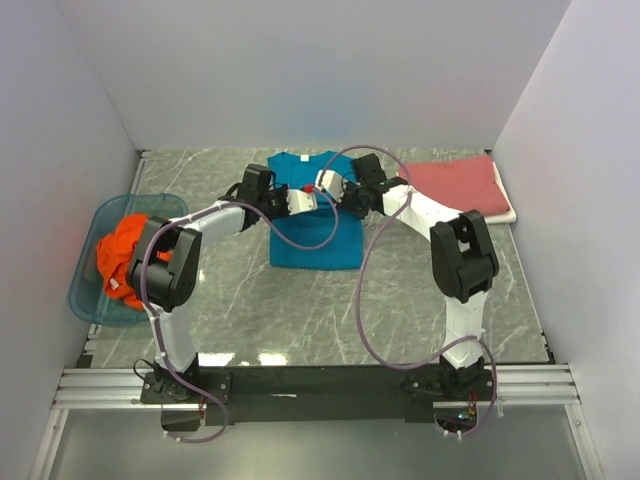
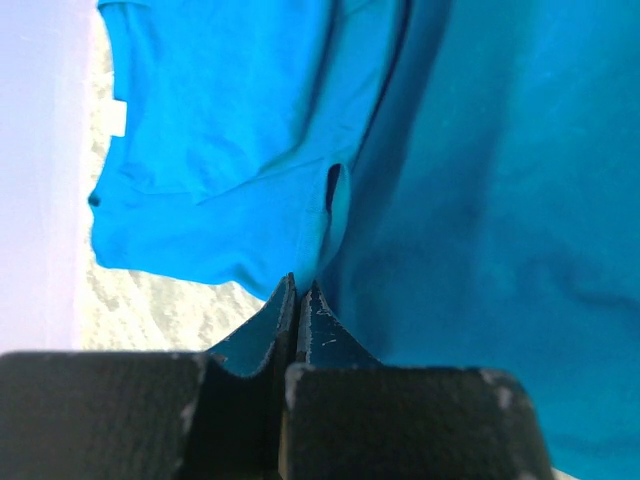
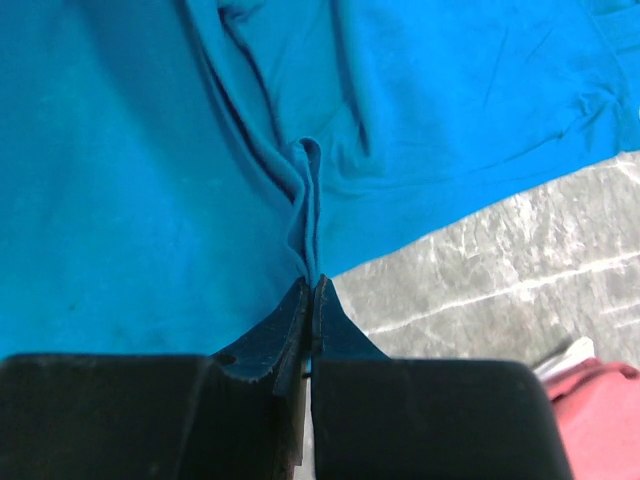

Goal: Fold and stack the t-shirts
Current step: Fold the tshirt

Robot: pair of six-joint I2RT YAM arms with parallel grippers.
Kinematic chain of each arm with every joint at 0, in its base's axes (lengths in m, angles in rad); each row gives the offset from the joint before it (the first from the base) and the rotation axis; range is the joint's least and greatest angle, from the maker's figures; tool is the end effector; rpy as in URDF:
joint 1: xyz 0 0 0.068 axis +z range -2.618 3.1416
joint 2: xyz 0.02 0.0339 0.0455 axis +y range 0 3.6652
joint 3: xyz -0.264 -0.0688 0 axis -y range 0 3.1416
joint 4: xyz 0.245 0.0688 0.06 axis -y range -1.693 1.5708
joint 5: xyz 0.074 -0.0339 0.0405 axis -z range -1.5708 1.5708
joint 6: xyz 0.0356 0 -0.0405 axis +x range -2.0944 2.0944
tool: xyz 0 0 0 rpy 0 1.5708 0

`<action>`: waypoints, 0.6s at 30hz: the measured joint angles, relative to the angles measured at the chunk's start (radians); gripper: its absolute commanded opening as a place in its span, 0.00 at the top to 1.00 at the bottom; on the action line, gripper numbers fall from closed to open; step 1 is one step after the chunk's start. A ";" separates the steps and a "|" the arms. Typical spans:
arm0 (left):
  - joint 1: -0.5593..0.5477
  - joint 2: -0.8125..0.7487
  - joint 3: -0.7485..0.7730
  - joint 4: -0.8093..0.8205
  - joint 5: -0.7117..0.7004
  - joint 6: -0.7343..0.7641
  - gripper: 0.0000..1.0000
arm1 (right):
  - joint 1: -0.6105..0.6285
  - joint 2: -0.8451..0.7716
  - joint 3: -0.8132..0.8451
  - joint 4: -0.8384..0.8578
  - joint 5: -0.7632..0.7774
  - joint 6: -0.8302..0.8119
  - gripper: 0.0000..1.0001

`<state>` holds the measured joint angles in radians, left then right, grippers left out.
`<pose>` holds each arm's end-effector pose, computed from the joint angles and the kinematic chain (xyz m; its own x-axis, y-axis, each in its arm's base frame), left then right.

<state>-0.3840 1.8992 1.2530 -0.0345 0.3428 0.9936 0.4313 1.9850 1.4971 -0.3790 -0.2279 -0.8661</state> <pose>0.3853 -0.1686 0.1961 0.1802 0.7784 -0.6013 0.8137 0.2255 0.5358 0.3974 0.1917 0.2105 -0.0372 -0.8340 -0.5505 -0.8774 0.2909 -0.3815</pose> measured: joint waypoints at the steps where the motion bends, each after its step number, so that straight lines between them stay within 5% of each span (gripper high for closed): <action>1: 0.003 0.006 0.010 0.000 0.000 0.000 1.00 | 0.000 0.017 0.014 0.002 0.002 0.005 1.00; 18: 0.025 0.078 0.082 -0.018 0.000 0.007 1.00 | -0.004 0.105 0.108 0.010 0.037 0.040 1.00</action>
<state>-0.3588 1.9774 1.3346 -0.0525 0.3428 1.0004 0.4274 2.0903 1.6054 -0.3687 -0.1905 -0.8261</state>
